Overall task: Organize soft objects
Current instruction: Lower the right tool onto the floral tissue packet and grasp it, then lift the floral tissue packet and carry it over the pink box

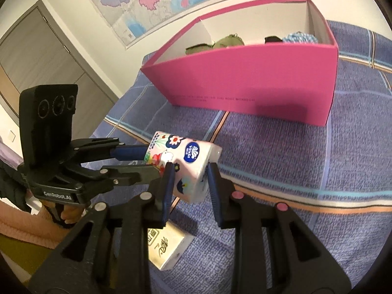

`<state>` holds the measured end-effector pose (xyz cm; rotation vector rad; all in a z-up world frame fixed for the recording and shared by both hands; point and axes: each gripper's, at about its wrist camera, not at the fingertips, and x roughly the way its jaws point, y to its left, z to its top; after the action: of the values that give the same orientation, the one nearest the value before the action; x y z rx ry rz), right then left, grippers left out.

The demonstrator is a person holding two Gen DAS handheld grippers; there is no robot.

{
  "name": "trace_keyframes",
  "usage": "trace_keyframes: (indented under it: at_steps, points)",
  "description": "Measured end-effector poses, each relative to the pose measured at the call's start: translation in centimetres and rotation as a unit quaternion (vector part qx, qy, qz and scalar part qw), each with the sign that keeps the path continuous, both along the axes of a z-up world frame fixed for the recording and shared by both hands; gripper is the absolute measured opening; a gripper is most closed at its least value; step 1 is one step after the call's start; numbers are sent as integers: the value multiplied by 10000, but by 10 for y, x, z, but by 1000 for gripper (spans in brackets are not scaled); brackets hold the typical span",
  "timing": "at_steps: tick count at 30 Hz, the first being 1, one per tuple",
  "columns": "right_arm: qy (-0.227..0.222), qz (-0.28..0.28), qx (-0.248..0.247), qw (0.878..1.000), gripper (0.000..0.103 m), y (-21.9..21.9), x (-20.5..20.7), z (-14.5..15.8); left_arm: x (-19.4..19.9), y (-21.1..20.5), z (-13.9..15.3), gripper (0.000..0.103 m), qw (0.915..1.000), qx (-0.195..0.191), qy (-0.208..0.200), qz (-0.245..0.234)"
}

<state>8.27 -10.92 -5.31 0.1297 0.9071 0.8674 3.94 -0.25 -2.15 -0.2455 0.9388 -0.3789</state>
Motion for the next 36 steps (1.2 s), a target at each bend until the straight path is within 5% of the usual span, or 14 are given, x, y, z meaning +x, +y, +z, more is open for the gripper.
trace_keyframes:
  at_steps: [36]
  points:
    - [-420,-42,70,9991,31,-3,9,26,16,7,22,42,9992,136,-364,-30]
